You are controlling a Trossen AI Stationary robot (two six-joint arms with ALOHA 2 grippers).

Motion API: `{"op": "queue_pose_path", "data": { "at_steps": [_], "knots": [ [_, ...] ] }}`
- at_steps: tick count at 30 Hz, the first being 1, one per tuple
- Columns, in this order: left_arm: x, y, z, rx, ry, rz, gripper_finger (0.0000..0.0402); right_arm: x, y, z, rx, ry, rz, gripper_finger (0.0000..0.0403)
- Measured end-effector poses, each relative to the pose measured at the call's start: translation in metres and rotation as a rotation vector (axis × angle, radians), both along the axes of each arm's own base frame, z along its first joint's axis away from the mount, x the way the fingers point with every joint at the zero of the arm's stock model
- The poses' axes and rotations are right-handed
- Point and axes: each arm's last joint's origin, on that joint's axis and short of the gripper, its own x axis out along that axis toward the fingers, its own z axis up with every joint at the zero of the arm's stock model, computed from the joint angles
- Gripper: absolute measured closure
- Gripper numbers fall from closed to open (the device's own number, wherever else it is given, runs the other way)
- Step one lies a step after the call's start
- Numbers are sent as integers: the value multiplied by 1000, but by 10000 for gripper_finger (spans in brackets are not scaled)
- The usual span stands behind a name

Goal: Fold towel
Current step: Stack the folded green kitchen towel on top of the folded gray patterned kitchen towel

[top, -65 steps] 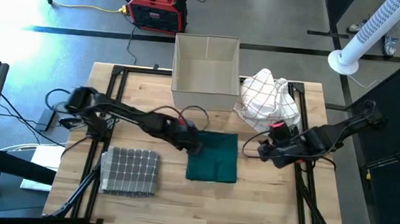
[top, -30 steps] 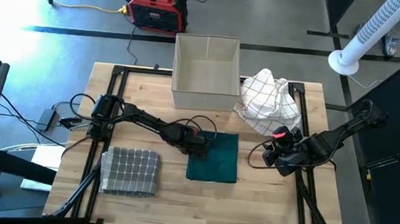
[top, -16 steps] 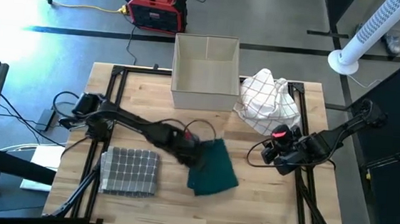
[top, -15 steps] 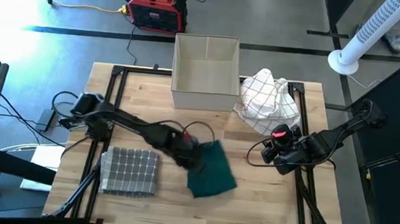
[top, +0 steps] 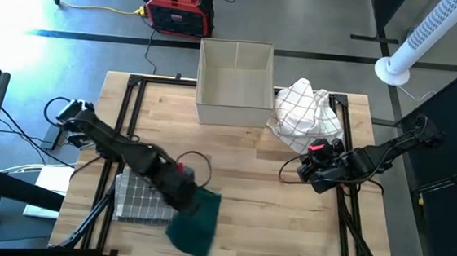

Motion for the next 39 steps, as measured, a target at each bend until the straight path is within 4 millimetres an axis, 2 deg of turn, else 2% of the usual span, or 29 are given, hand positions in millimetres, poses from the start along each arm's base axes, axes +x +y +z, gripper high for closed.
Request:
{"op": "queue_pose_path", "data": {
  "at_steps": [8,16,21,24,33,39],
  "knots": [
    [-58,8,26,95,116,118,397,1,1,0,12,-4,2,179],
    [-92,18,22,307,303,200,397,1,1,0,26,-24,-17,179],
    [-103,18,2,298,429,165,397,2,1,0,27,-26,-21,179],
    [-111,14,-16,287,545,120,397,2,0,0,31,-28,-30,179],
    [-130,15,-64,355,711,154,397,3,-1,0,35,-30,-36,179],
    [-135,17,-77,376,747,186,396,3,-1,0,41,-28,-34,179]
  ]
}}
